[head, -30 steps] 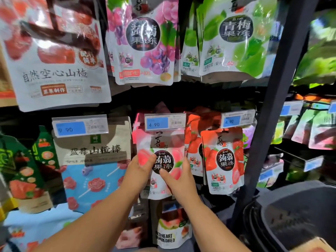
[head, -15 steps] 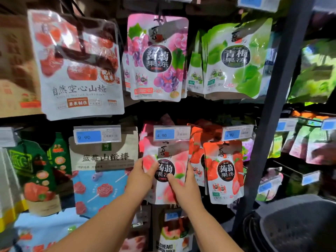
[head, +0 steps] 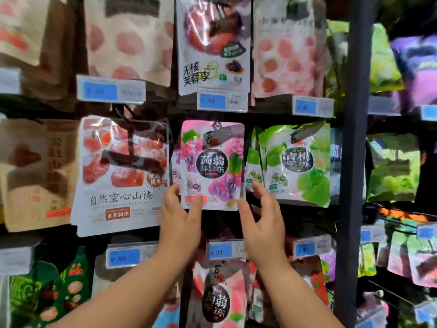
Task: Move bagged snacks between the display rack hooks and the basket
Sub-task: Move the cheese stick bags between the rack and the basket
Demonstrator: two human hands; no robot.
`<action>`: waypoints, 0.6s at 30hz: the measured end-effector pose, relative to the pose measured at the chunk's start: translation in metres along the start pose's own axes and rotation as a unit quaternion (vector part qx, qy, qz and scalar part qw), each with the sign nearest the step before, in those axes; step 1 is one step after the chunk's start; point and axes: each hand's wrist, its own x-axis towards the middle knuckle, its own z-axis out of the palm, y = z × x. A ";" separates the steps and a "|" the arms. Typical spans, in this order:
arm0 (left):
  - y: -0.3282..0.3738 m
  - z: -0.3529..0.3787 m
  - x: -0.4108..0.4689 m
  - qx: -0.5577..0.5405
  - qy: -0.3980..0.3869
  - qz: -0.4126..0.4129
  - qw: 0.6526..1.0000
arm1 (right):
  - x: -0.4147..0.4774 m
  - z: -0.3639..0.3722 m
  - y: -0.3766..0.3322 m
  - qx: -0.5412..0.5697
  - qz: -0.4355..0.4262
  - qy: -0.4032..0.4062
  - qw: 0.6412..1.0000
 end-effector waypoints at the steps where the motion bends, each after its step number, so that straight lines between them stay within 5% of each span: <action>1: 0.008 0.003 0.010 -0.003 -0.013 -0.009 1.000 | 0.010 0.004 -0.005 -0.017 0.007 -0.029 0.999; 12: 0.030 0.014 0.023 0.007 -0.024 -0.036 0.999 | 0.036 0.013 -0.018 -0.059 0.041 -0.102 0.992; 18: 0.033 0.008 0.023 0.027 -0.044 -0.035 0.998 | 0.042 -0.033 -0.008 -0.084 0.024 0.013 0.996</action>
